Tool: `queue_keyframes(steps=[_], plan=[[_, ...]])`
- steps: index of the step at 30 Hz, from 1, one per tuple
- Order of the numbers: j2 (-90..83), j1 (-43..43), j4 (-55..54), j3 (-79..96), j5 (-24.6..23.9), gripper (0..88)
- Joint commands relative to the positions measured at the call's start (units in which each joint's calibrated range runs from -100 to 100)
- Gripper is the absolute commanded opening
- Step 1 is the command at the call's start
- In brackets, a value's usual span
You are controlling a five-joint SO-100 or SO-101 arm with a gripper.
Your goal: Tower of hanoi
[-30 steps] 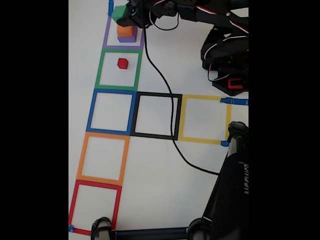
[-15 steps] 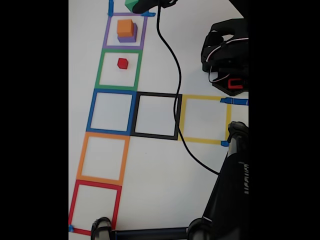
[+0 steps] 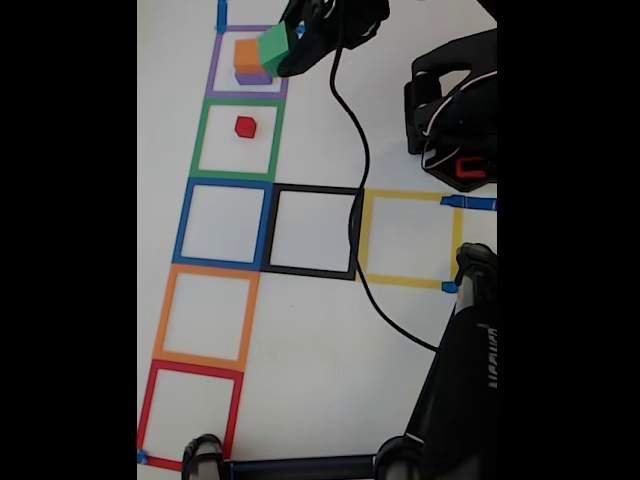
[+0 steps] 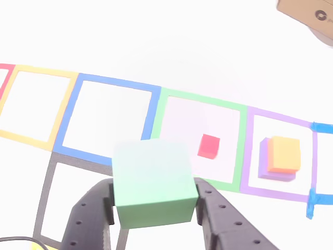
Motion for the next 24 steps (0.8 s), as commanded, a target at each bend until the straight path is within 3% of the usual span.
queue_keyframes(steps=[1,6,11,24], plan=[[0.9,-4.2,-12.4,10.0,0.0,7.3],[1.1,-8.6,-28.1,24.9,0.0,7.4],[2.2,-10.7,-51.2,43.2,0.0,7.4],[23.9,-13.1,-103.0,64.4,0.0,7.3]])
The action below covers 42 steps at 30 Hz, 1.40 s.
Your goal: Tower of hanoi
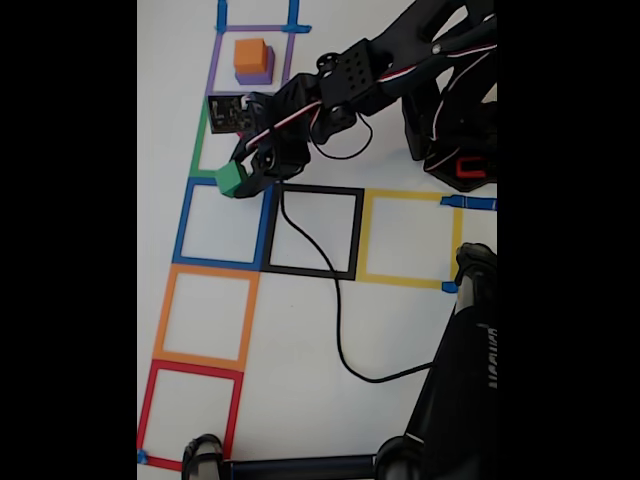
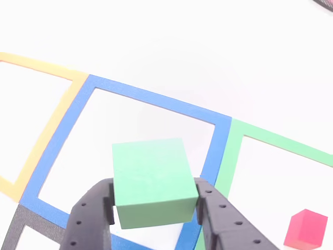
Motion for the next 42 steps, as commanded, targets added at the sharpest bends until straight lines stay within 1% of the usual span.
queue_keyframes(steps=[1,4,9,13,17,22,30,42], plan=[[7.6,-1.4,-18.3,2.4,0.4,7.3],[14.7,-1.8,-28.4,3.9,0.4,7.2],[23.6,-1.8,-39.5,5.0,0.4,7.4],[30.3,-1.5,-46.8,5.1,0.4,7.4],[36.1,-0.7,-51.7,4.3,0.4,7.4],[41.6,-0.5,-55.3,2.3,0.4,7.4],[47.8,-0.8,-57.4,-1.9,0.4,7.5],[50.3,-2.1,-59.7,-2.8,0.4,11.2]])
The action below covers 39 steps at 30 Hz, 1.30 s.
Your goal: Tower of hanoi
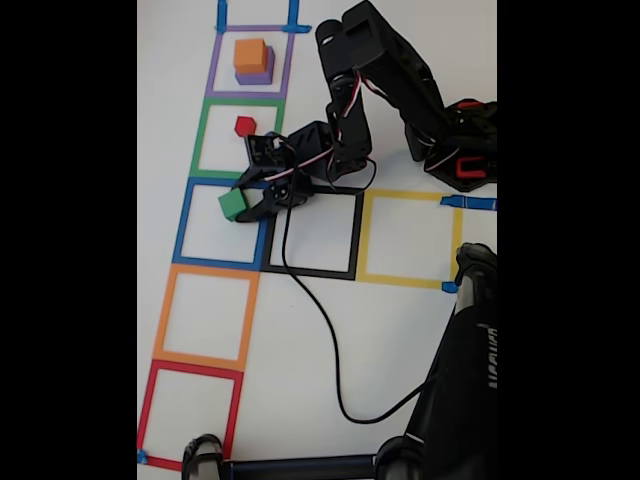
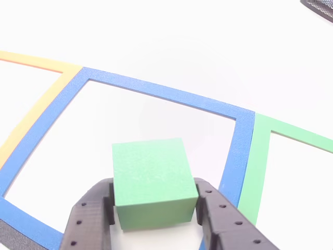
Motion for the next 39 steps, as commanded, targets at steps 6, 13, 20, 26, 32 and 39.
queue_keyframes(steps=[6,13,20,26,32,39], plan=[[0.3,-1.3,-3.0,-1.0,0.4,16.8],[-0.2,-1.3,-3.7,-0.3,0.4,18.1],[-5.3,-0.2,-3.0,1.0,0.4,19.4],[-16.0,-1.0,5.7,1.5,0.4,15.7],[-30.7,0.2,23.8,1.7,0.4,4.9],[-51.7,7.0,57.4,0.8,0.4,3.3]])
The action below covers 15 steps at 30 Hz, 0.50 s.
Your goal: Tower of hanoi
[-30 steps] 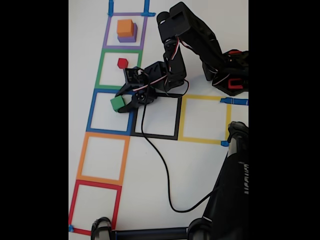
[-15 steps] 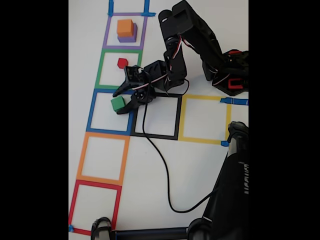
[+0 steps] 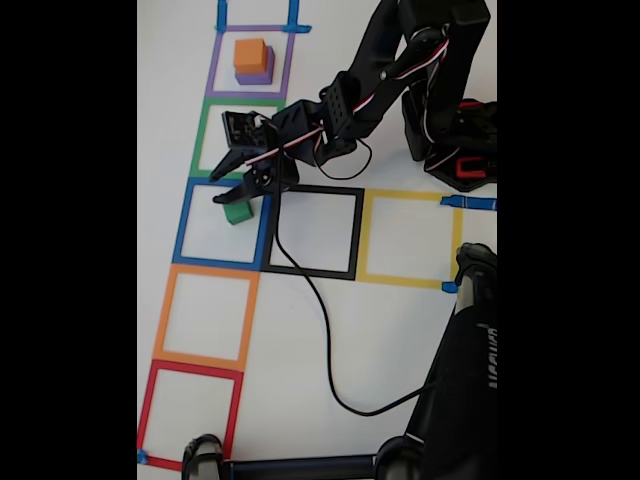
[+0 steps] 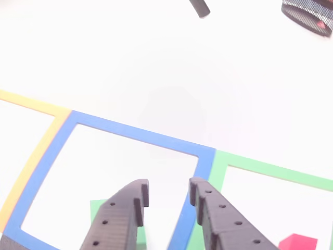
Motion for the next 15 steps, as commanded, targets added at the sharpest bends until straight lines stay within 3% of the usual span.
queue_keyframes(steps=[1,10,15], plan=[[-16.0,4.9,23.8,-2.1,0.4,3.2],[-35.3,14.0,70.2,-20.2,0.4,2.8],[-36.5,19.0,86.1,-33.0,0.4,2.6]])
